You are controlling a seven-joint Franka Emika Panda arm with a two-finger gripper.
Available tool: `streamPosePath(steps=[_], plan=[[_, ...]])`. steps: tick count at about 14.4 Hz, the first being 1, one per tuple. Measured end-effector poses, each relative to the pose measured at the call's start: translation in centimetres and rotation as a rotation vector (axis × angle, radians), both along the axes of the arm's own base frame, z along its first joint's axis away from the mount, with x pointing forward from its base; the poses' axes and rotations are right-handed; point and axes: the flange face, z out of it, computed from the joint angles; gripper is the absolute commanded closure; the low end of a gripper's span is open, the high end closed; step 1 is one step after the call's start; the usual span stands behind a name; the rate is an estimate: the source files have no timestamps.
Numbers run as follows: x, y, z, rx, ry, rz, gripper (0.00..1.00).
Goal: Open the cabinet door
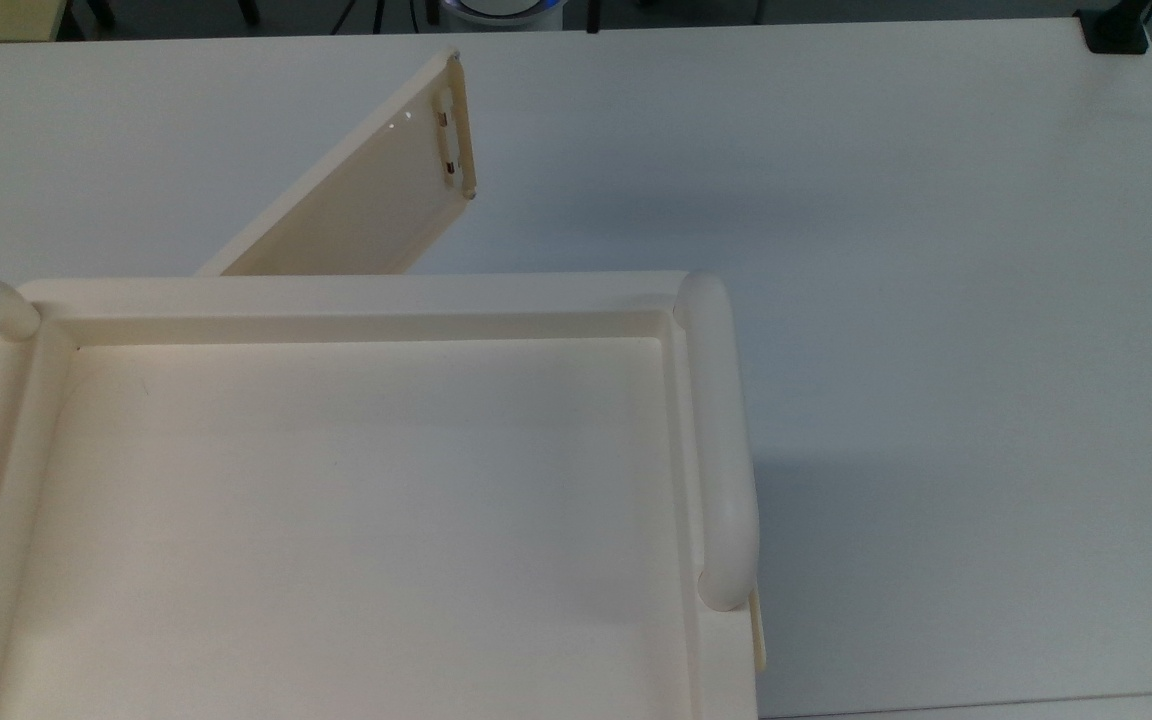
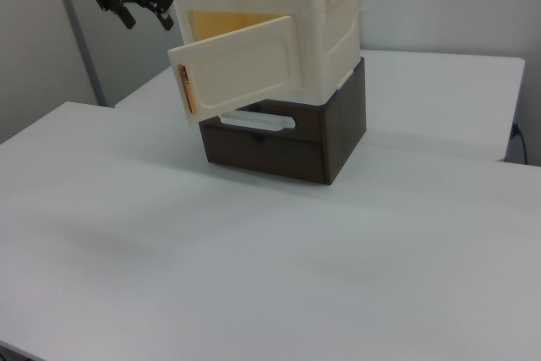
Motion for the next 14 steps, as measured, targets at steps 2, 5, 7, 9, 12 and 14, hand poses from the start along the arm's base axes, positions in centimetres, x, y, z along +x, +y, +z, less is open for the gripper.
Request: streamPosePath(steps=[2, 5, 7, 9, 12, 14], plan=[[0.8, 0.4, -0.8, 0.006, -0.008, 0.007, 0.00], [2.1, 0.5, -3.2, 0.000, 0.031, 0.004, 0.00], [2.8, -0.1, -4.8, -0.004, 0.058, -0.006, 0.00], [3.1, -2.1, -5.7, -0.008, 0.082, -0.041, 0.00], [2.9, -6.0, -6.3, -0.027, 0.139, -0.078, 0.00], [2.7, -7.2, -6.6, -0.037, 0.170, -0.076, 0.00]])
